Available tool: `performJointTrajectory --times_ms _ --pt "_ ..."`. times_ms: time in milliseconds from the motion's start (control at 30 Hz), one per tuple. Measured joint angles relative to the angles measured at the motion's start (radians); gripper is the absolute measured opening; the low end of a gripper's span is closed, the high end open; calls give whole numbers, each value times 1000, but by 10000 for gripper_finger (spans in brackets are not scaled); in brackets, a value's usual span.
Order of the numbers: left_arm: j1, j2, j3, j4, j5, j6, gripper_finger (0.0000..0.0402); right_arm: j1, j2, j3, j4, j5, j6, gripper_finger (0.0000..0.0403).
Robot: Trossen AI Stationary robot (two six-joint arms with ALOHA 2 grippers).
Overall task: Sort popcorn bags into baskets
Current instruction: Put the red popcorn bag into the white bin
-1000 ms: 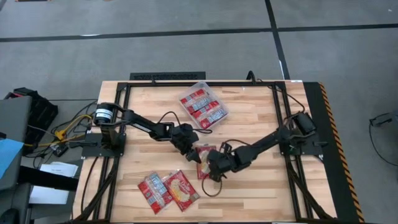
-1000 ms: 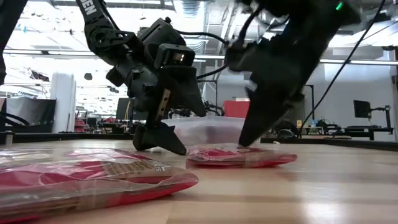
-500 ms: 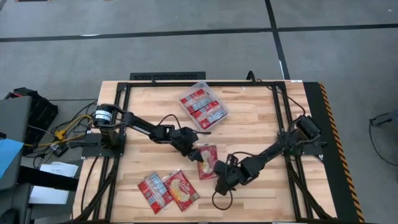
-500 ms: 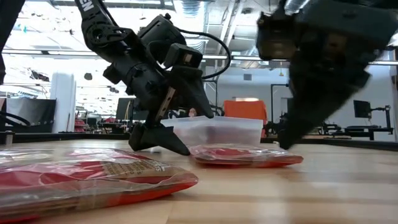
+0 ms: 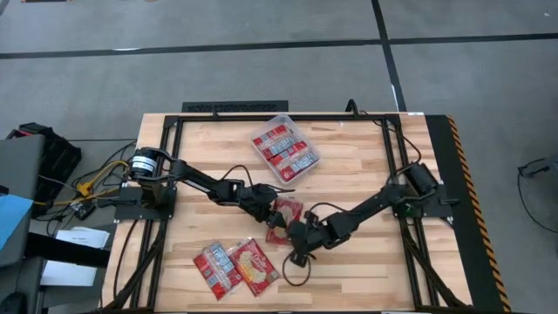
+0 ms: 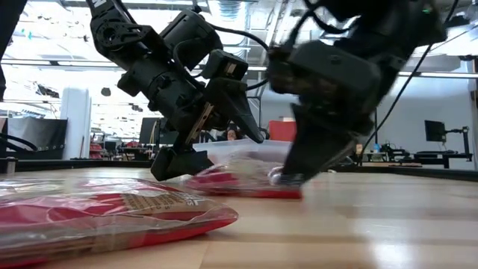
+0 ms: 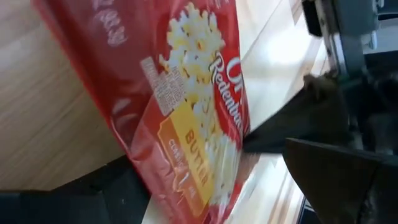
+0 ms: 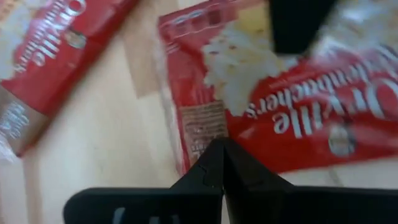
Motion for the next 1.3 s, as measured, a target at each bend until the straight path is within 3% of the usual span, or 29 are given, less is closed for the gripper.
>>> performJointTrajectory --times_ms 200,333,467,667,733,900,1100,1300 --pt "-1 0 -1 11 -5 4 332 -35 34 77 -16 -42 -116 11" --pt "-3 1 -2 9 7 -1 292 -42 14 85 -75 -41 -124 14" --pt "-6 4 -1 6 9 -13 210 -31 -47 83 -155 -16 -125 18" --pt "-7 4 -1 -3 29 20 48 12 -167 84 -266 57 -114 13" --pt "-6 4 -1 6 67 31 18 28 -201 85 -299 91 -88 14" --pt "-5 -38 3 15 237 4 25 77 -293 85 -452 198 6 22" --pt "42 -223 31 4 409 23 7 130 -366 85 -630 288 122 13" --pt "203 -428 90 -286 488 194 4 151 -377 85 -707 343 221 22"
